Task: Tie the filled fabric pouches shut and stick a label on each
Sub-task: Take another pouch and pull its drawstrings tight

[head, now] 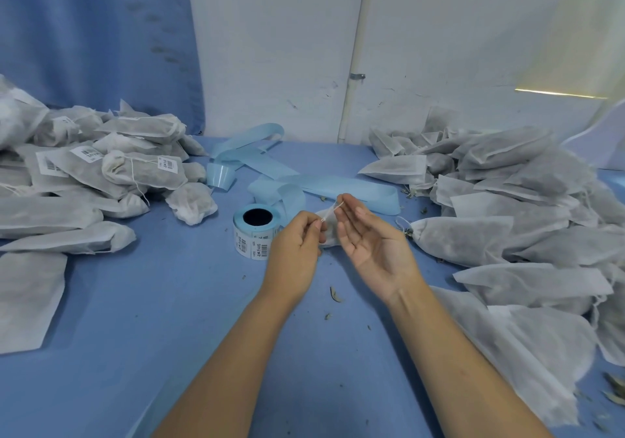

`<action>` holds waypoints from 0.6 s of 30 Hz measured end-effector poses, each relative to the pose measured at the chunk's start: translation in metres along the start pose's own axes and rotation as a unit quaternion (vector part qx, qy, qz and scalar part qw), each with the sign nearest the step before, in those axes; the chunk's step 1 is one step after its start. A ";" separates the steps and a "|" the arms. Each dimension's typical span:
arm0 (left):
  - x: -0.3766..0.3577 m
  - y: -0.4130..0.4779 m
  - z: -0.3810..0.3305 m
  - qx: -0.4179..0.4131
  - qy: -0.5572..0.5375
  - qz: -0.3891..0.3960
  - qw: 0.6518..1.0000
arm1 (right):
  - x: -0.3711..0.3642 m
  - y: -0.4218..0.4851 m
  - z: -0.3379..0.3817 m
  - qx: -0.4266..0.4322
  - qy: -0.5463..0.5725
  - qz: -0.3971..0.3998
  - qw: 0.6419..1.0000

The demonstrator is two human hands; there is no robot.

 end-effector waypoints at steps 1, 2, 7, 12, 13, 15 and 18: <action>0.000 -0.001 0.000 -0.004 0.015 0.002 1.000 | 0.000 0.000 -0.001 -0.001 -0.002 -0.008 1.000; -0.001 -0.002 0.001 -0.011 0.032 0.006 0.999 | 0.000 0.000 -0.001 0.001 -0.003 -0.018 1.000; -0.004 -0.003 0.002 -0.048 0.081 0.014 0.995 | 0.001 0.001 -0.003 0.028 -0.008 -0.055 0.998; -0.007 -0.004 0.003 -0.078 0.123 0.000 0.989 | 0.003 -0.001 0.000 0.038 -0.004 -0.050 0.998; -0.006 -0.003 0.005 -0.081 0.141 -0.006 0.987 | 0.003 -0.001 0.000 0.038 -0.011 -0.047 0.998; -0.004 -0.002 0.006 -0.085 0.174 -0.020 0.981 | 0.002 -0.001 0.002 0.037 -0.019 -0.036 0.999; -0.001 -0.001 0.004 -0.102 0.172 -0.024 0.979 | -0.004 0.000 0.003 0.028 -0.001 -0.011 1.000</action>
Point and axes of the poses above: each hand's wrist, its own y-axis towards the middle knuckle, its own x-axis out of the back of the hand, z = x × y, the point moved 2 cm from there along y, towards the middle knuckle, and after that the axes turned 10 degrees about x, right-handed, at the moved point
